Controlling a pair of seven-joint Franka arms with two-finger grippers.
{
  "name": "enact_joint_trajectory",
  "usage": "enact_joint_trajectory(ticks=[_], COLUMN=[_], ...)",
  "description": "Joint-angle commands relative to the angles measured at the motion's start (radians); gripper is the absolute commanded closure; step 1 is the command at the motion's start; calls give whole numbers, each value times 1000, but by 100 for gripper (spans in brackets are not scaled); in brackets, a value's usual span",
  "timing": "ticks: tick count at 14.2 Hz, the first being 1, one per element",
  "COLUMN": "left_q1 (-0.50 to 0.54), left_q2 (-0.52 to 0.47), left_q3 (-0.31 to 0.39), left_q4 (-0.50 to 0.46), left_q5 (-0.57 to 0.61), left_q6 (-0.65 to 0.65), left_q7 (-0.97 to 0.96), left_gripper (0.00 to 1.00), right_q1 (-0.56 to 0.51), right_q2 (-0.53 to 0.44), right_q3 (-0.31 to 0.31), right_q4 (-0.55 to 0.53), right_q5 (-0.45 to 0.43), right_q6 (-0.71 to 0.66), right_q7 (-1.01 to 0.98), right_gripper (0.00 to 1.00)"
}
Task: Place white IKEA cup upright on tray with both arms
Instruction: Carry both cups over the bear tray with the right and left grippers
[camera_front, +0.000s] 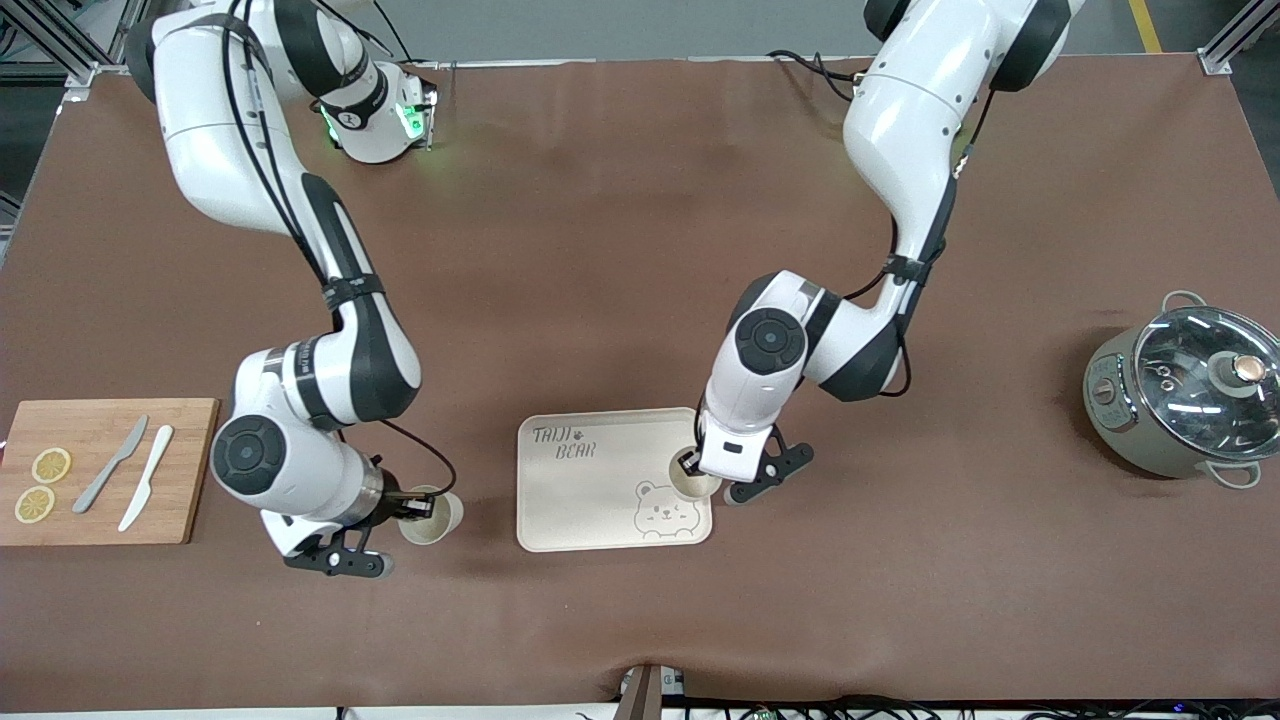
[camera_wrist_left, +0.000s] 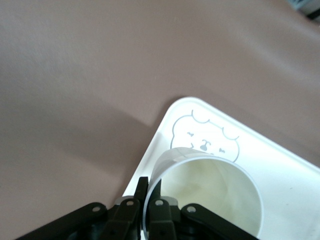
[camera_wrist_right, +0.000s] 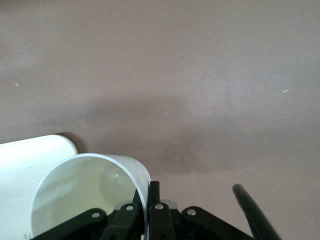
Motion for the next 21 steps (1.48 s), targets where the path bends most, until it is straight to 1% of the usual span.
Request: enact_joint_trajectory(ticks=[1,3,6,7,8,9,10,11,12,14,19,21], left_q1=[-28,-49,-59,-60,-60,-59,-59,-59,-54,-51,-7,16], left_q2=[34,57,80,81,81,81,80,75,66,48,-50,-99], left_q3=[12,15,16,16,16,16,16,18,18,29,39,39], left_q4=[19,19,16,16,14,13,13,13,11,11,5,-6], left_q5=[-16,-15,-13,-13,-13,-13,-8,-5,-1,1,1,2], left_q6=[11,26,41,43,43,45,45,45,45,43,28,-4], left_q7=[-53,-64,-64,-61,-55,-52,-52,-52,-52,-55,-53,-50], left_gripper=[100,100,100,94,77,63,39,9,0,0,0,0], right_q1=[60,106,178,189,194,195,195,195,195,197,209,214], right_q2=[-15,-15,-7,-3,-1,1,1,-1,-1,2,17,22], right_q3=[-4,-6,-10,-10,-10,-10,-10,-10,-10,-10,-9,-9], right_q4=[-1,-1,-9,-13,-16,-21,-50,-84,-114,-156,-200,-211], right_q5=[0,-1,-12,-14,-23,-35,-41,-47,-50,-47,-47,-47], right_q6=[-12,-3,54,67,81,98,121,167,217,288,373,394], right_q7=[120,203,305,321,324,326,326,326,326,326,326,326], right_gripper=[100,100,100,100,100,100,100,100,100,100,100,100])
